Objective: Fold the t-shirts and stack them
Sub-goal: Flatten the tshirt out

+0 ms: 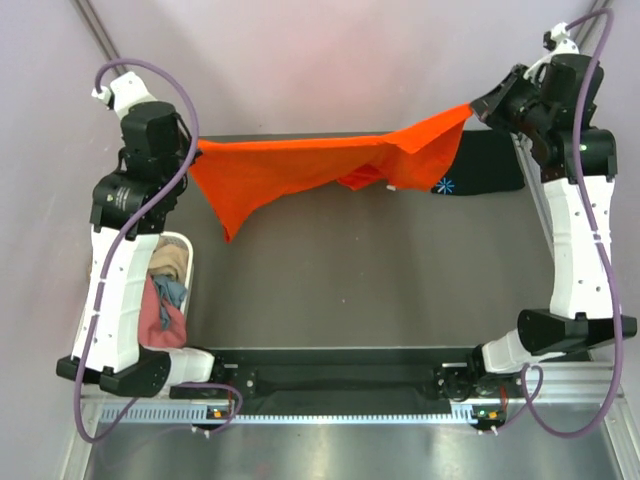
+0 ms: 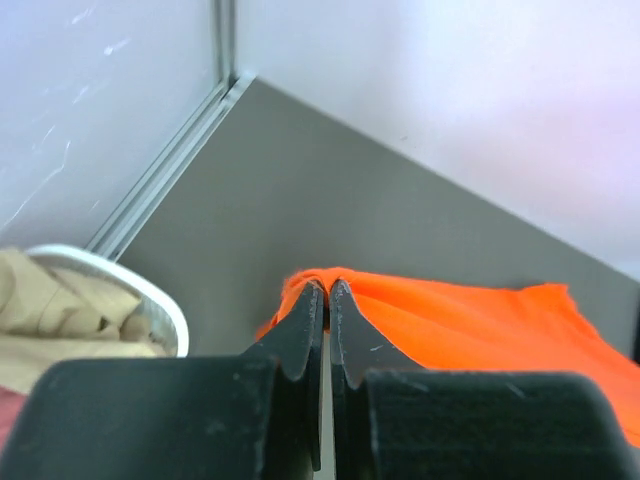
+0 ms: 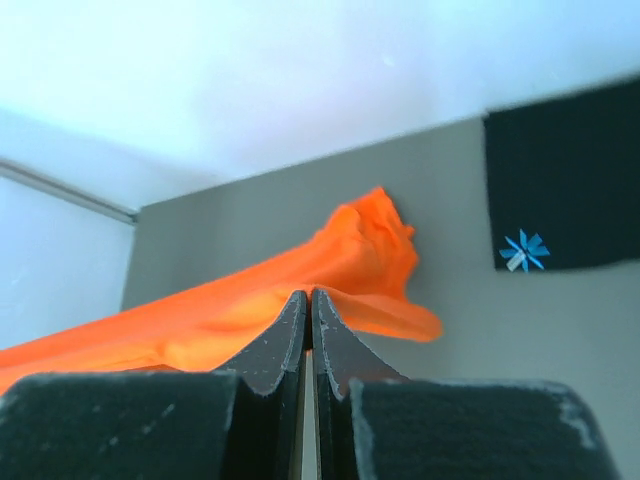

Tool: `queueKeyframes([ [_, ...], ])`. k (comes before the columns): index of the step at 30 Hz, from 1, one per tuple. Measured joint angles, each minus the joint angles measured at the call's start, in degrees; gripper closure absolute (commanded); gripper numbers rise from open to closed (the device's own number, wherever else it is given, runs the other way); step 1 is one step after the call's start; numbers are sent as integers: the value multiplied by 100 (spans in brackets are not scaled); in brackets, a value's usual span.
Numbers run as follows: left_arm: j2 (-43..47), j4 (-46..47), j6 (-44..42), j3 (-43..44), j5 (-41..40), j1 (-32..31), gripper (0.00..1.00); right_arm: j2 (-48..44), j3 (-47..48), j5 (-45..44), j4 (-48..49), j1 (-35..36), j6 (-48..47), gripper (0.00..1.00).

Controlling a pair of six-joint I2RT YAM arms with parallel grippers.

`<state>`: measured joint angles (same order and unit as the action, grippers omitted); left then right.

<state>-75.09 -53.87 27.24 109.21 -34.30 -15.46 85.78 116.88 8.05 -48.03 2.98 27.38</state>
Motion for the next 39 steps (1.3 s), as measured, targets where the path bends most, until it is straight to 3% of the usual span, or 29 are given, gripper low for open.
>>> queueKeyframes([
  [6, -17, 199, -85, 385, 323, 0, 100, -212, 57, 428, 590, 0, -20, 100],
  [14, -710, 332, -173, 1314, 625, 2, 100, 494, 1478, 741, 1036, -2, 251, 100],
  [20, -977, 553, -197, 1843, 599, 0, 100, 636, 1722, 787, 1711, -52, 487, 100],
  [30, -723, 2559, -752, 1139, 212, 42, 100, 944, 1788, 485, 3637, -258, 1060, 100],
  [39, -2302, 3713, -713, 1987, 457, 417, 100, 2286, 2393, 262, 4706, -457, 1620, 100],
])
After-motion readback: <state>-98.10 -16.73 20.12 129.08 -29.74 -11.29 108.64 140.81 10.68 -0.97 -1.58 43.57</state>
